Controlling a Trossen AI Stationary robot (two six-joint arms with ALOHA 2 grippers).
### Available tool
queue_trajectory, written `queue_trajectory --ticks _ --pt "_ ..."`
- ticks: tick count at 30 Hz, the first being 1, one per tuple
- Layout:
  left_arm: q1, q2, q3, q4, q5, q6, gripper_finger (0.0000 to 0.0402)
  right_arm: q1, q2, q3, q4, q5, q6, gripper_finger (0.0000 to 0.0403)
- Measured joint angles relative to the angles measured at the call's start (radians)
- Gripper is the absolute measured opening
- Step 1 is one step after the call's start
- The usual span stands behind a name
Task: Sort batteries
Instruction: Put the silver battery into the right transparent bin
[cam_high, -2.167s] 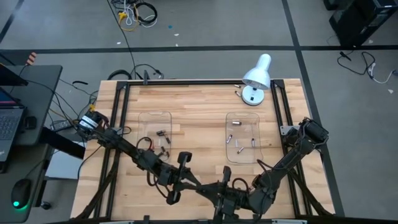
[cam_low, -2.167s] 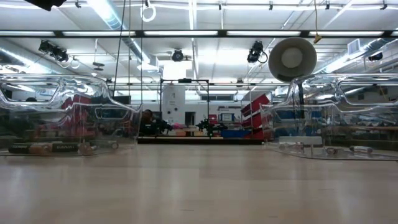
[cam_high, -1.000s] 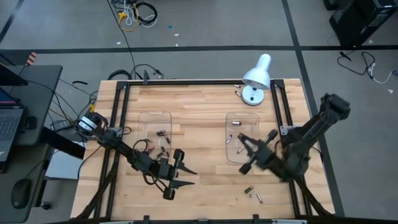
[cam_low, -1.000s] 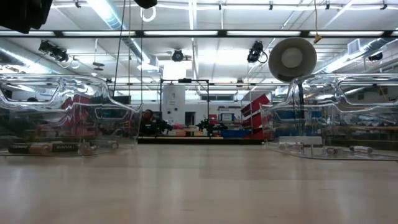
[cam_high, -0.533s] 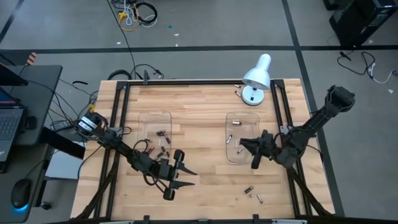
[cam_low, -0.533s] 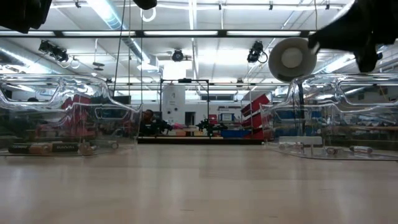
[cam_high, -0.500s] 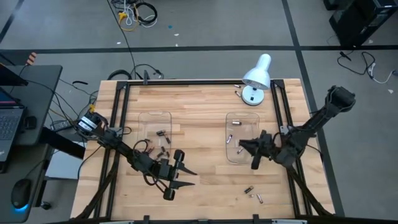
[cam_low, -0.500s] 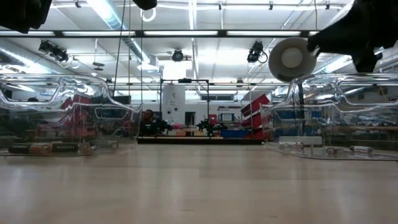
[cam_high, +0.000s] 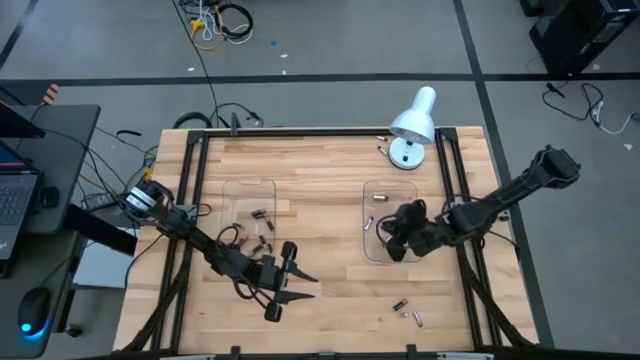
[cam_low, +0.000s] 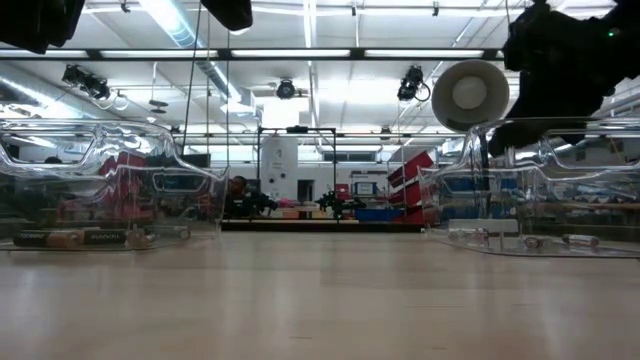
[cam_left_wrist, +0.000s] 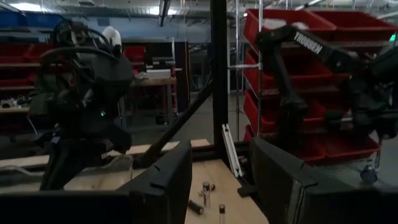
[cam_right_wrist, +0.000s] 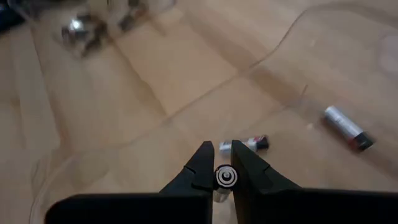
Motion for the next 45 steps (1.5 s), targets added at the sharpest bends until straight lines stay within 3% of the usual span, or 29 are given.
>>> queue_trajectory --ticks 12,18,22,25,30,39,45 --pt "0.000 0.000 0.000 -0.082 -0.009 -0.026 0.0162 -0.021 0.013 0.006 0.062 -0.154 -0.024 0.0084" --pt "-0.002 0.000 0.000 -0.223 -0.009 0.010 0.0162 0.081 0.013 0.083 0.326 -0.106 -0.337 0.0077" --pt "-0.015 0.001 0.000 -0.299 -0.009 0.000 0.0162 0.175 0.060 0.212 0.329 -0.099 -0.504 0.0068" --pt "-0.021 0.001 0.000 -0.308 -0.009 0.001 0.0162 0.236 0.168 0.339 0.320 -0.098 -0.622 0.0063" --pt "-0.021 0.001 0.000 -0.288 -0.010 -0.012 0.0162 0.306 0.384 0.562 0.113 -0.132 -0.704 0.0059" --pt "-0.021 0.001 0.000 -0.248 -0.012 -0.062 0.0162 0.389 0.637 0.880 -0.436 -0.316 -0.377 0.0078" --pt "-0.019 0.001 0.000 -0.249 -0.058 -0.096 0.0162 0.418 0.745 0.973 -0.555 -0.403 -0.353 0.0110"
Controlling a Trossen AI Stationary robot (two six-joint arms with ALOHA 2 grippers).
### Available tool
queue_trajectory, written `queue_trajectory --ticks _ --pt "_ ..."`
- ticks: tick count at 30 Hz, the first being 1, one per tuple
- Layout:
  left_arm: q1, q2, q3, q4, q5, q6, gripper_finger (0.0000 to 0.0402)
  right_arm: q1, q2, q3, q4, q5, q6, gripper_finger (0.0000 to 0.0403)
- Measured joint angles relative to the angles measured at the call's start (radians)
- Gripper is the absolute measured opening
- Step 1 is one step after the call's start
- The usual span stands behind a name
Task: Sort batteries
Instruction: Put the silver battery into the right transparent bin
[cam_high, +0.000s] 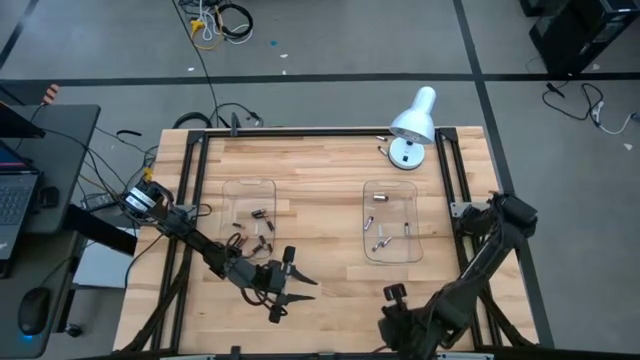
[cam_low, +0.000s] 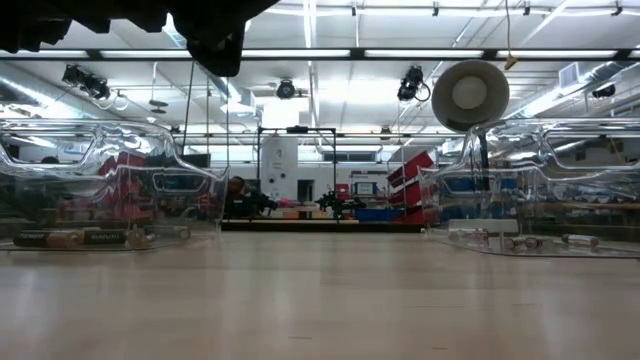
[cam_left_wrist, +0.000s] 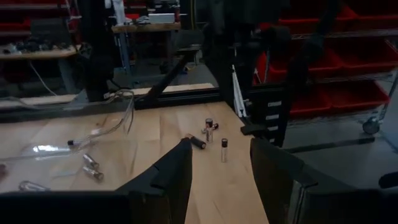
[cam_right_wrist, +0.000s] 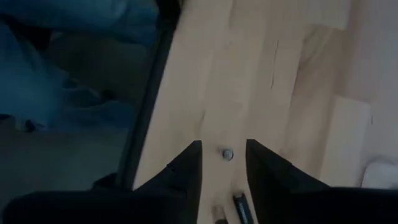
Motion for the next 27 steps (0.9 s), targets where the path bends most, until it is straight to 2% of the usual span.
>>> queue_trajectory --ticks 7,13,22,27 --pt "0.000 0.000 0.000 -0.002 0.000 -0.013 0.0162 -0.014 0.044 0.005 -0.038 -0.041 0.006 0.0151" --pt "0.000 0.000 0.000 -0.002 -0.003 -0.035 0.0162 -0.023 0.048 -0.041 -0.016 -0.022 0.001 0.0178" --pt "0.000 0.000 0.000 0.025 -0.131 -0.033 0.0162 -0.028 0.047 -0.113 0.077 -0.019 0.001 0.0190" --pt "0.000 0.000 0.000 0.031 -0.136 -0.032 0.0162 -0.028 0.047 -0.150 0.123 -0.019 0.001 0.0191"
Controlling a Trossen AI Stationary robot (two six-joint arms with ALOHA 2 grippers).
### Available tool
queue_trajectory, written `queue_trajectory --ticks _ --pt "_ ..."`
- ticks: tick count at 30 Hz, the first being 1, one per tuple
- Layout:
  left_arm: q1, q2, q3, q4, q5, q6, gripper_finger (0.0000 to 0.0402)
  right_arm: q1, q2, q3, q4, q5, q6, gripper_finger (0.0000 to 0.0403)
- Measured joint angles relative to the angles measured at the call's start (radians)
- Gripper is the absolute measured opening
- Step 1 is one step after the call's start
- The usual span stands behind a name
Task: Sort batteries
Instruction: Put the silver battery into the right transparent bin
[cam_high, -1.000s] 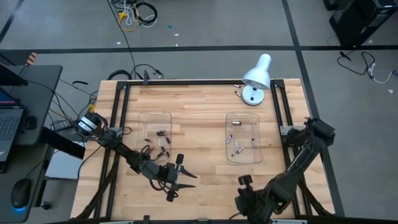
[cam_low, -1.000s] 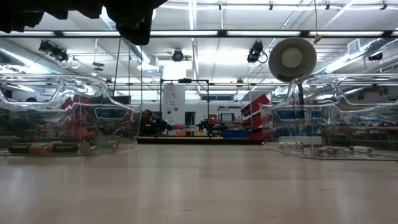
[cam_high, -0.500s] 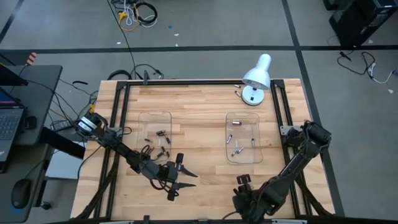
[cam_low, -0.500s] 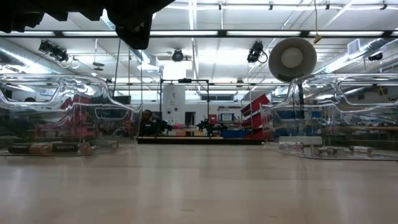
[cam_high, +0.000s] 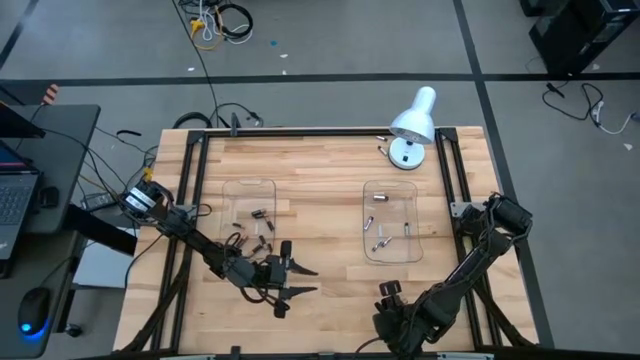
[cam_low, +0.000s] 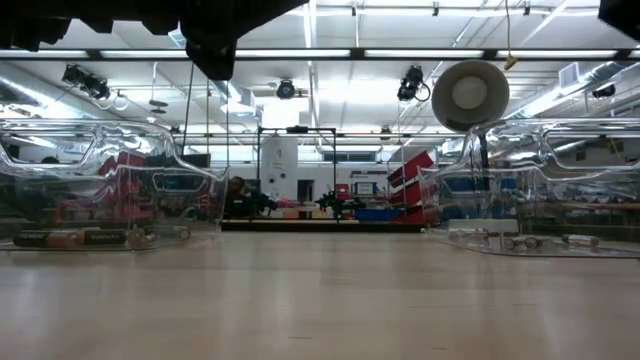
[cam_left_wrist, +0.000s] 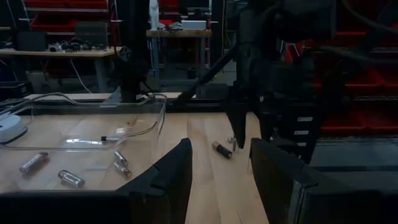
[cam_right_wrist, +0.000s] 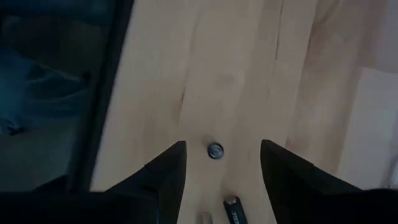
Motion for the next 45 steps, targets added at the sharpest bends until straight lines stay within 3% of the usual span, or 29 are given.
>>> queue_trajectory --ticks 14,36,45 --pt "0.000 0.000 0.000 0.000 0.000 0.001 0.0162 -0.005 0.000 -0.094 0.128 -0.023 0.009 0.0189" --pt "0.000 0.000 0.000 -0.006 0.000 0.001 0.0162 -0.026 0.009 -0.095 0.129 -0.028 0.000 0.0169" --pt "0.000 0.000 0.000 -0.014 0.000 0.001 0.0162 -0.025 0.060 -0.094 0.131 -0.109 0.008 0.0164"
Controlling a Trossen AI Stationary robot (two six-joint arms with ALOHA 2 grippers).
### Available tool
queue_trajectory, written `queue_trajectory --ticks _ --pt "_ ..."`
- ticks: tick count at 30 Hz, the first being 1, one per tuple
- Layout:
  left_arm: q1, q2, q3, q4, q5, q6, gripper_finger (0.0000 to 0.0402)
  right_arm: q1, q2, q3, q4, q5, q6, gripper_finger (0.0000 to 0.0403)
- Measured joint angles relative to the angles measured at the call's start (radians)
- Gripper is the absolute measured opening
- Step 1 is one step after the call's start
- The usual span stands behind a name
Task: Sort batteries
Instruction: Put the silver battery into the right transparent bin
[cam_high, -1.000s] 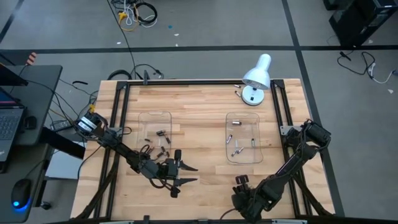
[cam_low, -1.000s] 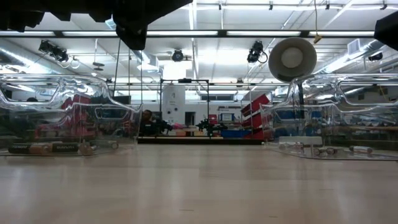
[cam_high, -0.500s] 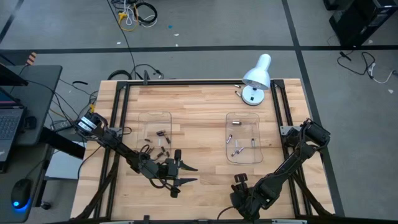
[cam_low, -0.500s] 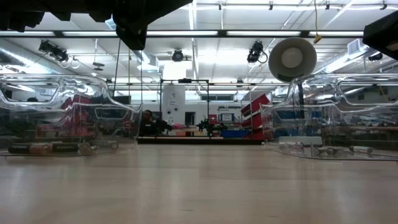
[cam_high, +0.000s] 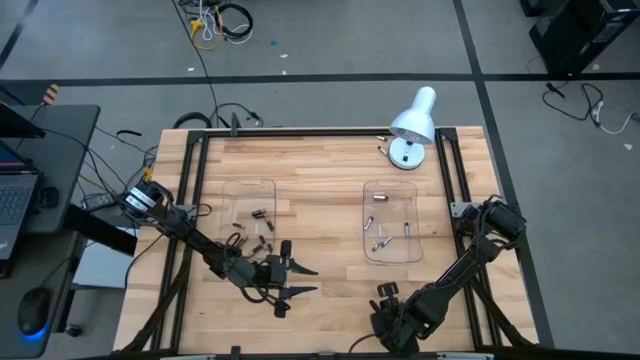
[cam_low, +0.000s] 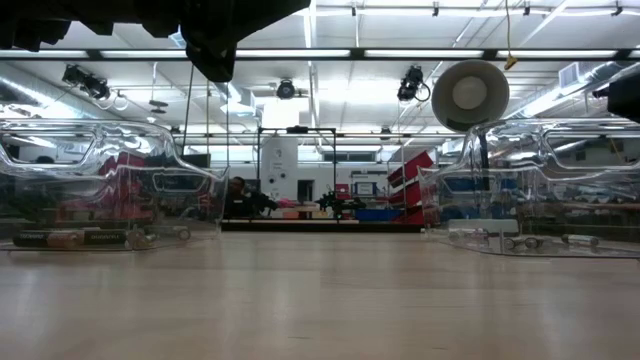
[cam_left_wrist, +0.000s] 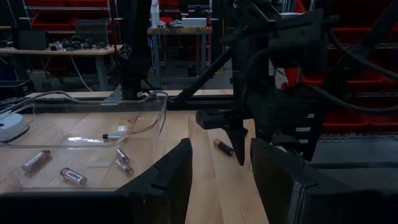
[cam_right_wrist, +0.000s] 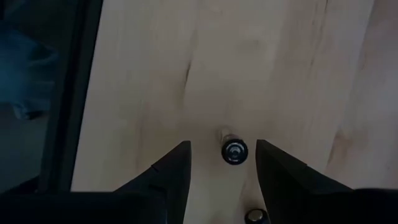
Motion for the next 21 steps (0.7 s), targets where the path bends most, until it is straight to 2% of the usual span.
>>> queue_trajectory --ticks 15,21 --pt "0.000 0.000 0.000 -0.004 0.000 0.000 0.0162 -0.033 -0.004 0.001 0.000 0.000 -0.009 0.0163" --pt "0.000 0.000 0.000 -0.005 0.000 0.000 0.0162 -0.033 -0.004 0.001 0.000 -0.032 -0.007 0.0151"
